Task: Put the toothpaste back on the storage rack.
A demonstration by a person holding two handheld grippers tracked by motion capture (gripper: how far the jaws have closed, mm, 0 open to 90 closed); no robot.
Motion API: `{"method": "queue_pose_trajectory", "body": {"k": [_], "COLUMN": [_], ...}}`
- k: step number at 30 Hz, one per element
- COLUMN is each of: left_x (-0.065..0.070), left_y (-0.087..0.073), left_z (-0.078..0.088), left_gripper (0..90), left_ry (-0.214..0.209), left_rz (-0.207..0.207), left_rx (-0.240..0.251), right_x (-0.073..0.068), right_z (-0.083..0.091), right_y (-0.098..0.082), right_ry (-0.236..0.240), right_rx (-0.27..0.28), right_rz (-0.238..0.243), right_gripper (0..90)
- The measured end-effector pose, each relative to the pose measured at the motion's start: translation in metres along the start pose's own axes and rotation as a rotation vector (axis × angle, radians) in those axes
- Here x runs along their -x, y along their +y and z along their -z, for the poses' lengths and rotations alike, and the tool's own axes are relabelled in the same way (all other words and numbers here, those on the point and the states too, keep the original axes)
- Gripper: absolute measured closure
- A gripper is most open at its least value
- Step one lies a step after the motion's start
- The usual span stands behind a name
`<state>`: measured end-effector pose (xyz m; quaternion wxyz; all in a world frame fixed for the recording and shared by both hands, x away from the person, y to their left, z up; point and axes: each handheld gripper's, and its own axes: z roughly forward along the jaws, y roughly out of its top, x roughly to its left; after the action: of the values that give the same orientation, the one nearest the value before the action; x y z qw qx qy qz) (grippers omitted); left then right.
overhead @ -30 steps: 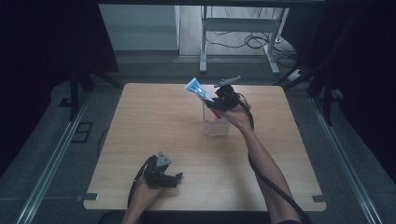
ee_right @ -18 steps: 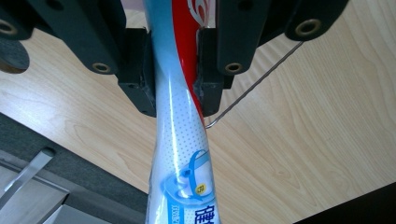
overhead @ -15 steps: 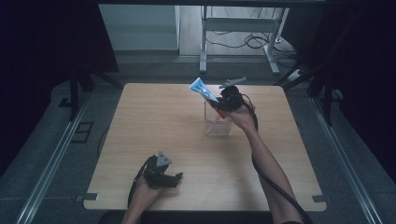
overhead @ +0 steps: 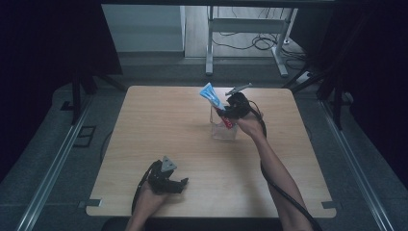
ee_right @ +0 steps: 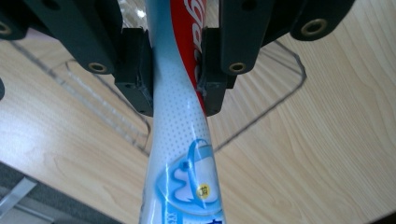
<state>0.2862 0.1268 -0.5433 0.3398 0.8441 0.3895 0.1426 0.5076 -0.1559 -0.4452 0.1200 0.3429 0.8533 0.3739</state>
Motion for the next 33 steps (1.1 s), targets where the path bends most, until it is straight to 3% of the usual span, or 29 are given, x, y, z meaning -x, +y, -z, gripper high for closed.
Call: {"method": "queue_pose_trajectory", "body": {"k": [8, 12, 22, 33], "left_x": [0.0, 0.0, 0.0, 0.0], "left_y": [0.0, 0.0, 0.0, 0.0], "left_z": [0.0, 0.0, 0.0, 0.0], "left_gripper": [13.6, 13.6, 13.7, 13.7], "left_ry": [0.001, 0.001, 0.001, 0.001], "left_rz": [0.0, 0.0, 0.001, 0.001], "left_rx": [0.0, 0.0, 0.0, 0.001], "right_x": [-0.002, -0.001, -0.004, -0.012], "right_z": [0.0, 0.007, 0.013, 0.024], "right_y": [-0.005, -0.002, 0.0, -0.002], "right_ry": [0.02, 0.043, 0.019, 0.023], "right_rx": [-0.048, -0.02, -0.019, 0.017], "right_rz": [0.009, -0.013, 0.007, 0.042], "right_gripper": [63.4, 55.0, 46.4, 28.8]}}
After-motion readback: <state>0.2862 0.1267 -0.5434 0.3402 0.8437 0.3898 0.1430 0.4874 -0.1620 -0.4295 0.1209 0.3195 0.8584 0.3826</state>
